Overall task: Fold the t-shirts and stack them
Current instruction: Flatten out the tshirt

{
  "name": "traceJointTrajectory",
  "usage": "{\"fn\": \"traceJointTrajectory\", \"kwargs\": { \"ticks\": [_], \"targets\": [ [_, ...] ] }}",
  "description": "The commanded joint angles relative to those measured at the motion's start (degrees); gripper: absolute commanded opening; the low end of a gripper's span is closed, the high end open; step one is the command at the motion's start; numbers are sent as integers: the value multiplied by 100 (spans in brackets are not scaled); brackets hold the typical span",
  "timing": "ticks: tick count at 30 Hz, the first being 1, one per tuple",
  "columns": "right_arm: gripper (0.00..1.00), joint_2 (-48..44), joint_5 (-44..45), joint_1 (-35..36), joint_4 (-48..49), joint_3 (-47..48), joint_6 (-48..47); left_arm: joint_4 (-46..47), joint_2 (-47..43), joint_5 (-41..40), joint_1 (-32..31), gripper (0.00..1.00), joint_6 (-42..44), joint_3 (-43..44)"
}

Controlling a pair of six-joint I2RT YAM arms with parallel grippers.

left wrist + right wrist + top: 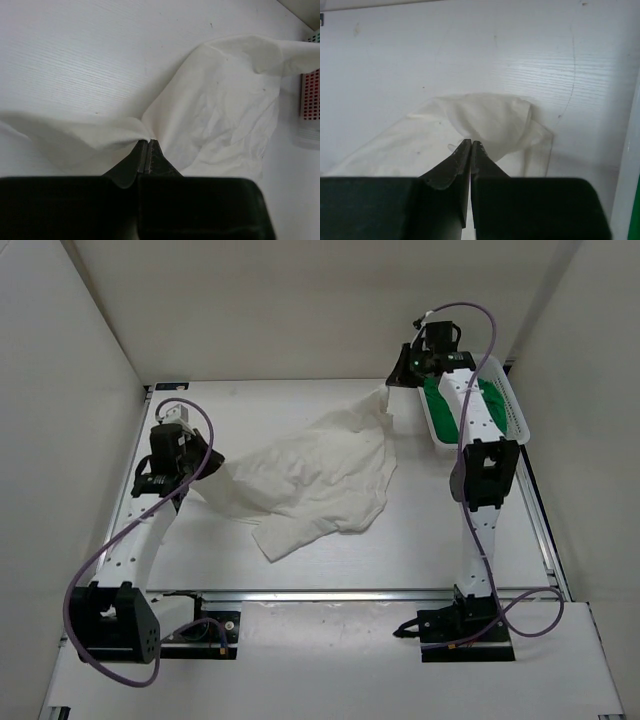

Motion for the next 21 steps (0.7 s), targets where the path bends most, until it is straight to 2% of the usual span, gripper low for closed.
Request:
{"fn": "traceJointTrajectory", "kwargs": {
  "ticks": [1, 3, 7, 11, 14, 15, 16, 17, 18, 19, 20, 21],
  "targets": [
    [0, -1084, 16, 16, 223, 812, -194, 483, -187, -114, -86, 0, -107, 238],
    [0, -1611, 16, 68, 116, 839, -264, 352, -399, -387, -281, 0, -36, 344],
    [0, -3032, 613, 445, -60, 340, -536, 228, -900, -116, -140, 0, -176, 572],
    [0, -4659, 2007, 1813, 151, -487, -993, 149, -1470, -133, -62, 0, -325, 503],
    [0, -5214, 3029, 2685, 55, -279, -1265, 26, -1717, -45, 123, 0, -431, 581],
    [0, -5320, 3562, 3688, 72, -77, -1510, -53, -1857, -106, 141, 0, -440, 625],
    [0, -5408, 4368, 4159, 185, -14, -1704, -97, -1937, -150, 124, 0, -466, 713],
    [0, -5462, 4872, 5373, 334, -49, -2280, -176, -2007, -220, 141, 0, -458, 731],
    [0, -5523, 6252, 6160, 1006, -145, -2747, -246, -2165, -273, 306, 0, -458, 801],
    [0, -5776, 7823, 7943, 2831, -824, -4265, -282, -2227, -352, 282, 0, -441, 836],
    [1, -6092, 8161, 8596, 4120, -1797, -5925, -360, -2219, -431, 282, 0, -414, 898],
    [0, -5982, 8268, 8463, 5116, -1920, -6229, -378, -2262, -475, 290, 0, -397, 916]
  ]
}}
